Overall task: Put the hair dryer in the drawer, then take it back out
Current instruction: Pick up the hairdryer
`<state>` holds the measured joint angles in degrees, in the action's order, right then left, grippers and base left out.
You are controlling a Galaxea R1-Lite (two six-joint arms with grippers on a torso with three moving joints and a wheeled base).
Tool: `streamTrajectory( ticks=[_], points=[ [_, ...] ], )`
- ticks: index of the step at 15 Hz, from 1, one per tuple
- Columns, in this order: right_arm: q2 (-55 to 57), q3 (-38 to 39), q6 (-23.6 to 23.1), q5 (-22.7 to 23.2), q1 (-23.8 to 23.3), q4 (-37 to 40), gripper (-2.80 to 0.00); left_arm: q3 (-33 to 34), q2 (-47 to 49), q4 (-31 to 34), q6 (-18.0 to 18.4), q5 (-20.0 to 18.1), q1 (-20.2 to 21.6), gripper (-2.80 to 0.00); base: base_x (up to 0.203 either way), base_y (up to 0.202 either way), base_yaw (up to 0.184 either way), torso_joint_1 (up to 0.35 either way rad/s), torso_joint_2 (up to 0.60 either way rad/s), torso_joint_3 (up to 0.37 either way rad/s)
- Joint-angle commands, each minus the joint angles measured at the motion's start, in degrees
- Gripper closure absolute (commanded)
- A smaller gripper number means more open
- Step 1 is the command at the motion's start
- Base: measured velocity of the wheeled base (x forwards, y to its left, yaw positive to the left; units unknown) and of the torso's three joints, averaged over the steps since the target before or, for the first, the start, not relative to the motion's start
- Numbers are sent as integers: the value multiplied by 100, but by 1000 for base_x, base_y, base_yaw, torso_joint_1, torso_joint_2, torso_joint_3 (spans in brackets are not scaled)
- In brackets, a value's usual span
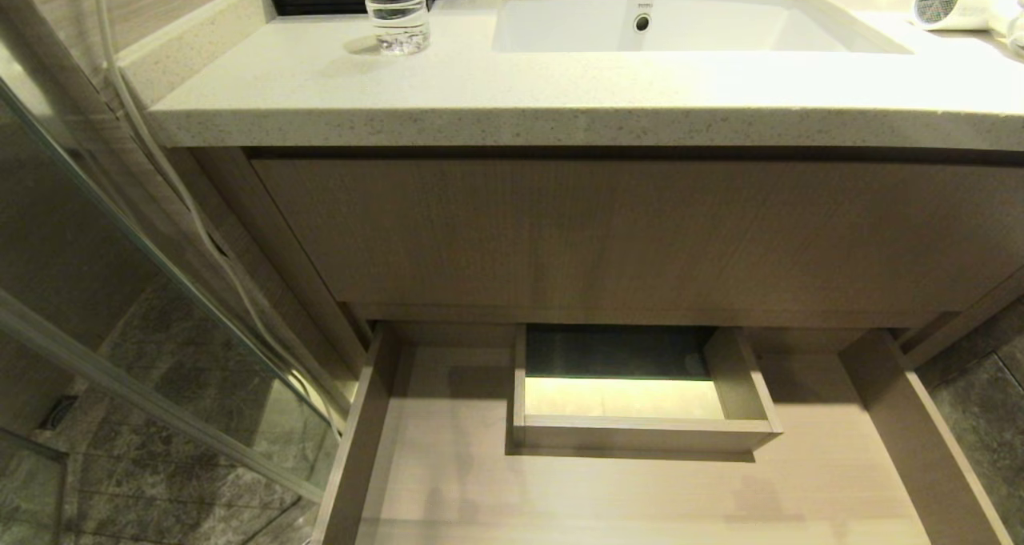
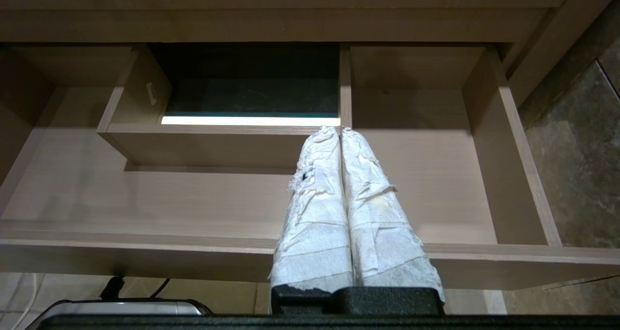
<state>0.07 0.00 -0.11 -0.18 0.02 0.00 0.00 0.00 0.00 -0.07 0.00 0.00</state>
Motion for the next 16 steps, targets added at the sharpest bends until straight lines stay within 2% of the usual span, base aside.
streamTrajectory(
  ticks=[1, 16],
  points=[
    [-7, 9, -7, 1, -2, 18, 0, 0, 0, 0, -1, 0, 0, 0, 0, 0, 0, 0, 0, 0],
    [-7, 9, 29, 1, -2, 9, 0, 0, 0, 0, -1, 0, 0, 0, 0, 0, 0, 0, 0, 0]
  ],
)
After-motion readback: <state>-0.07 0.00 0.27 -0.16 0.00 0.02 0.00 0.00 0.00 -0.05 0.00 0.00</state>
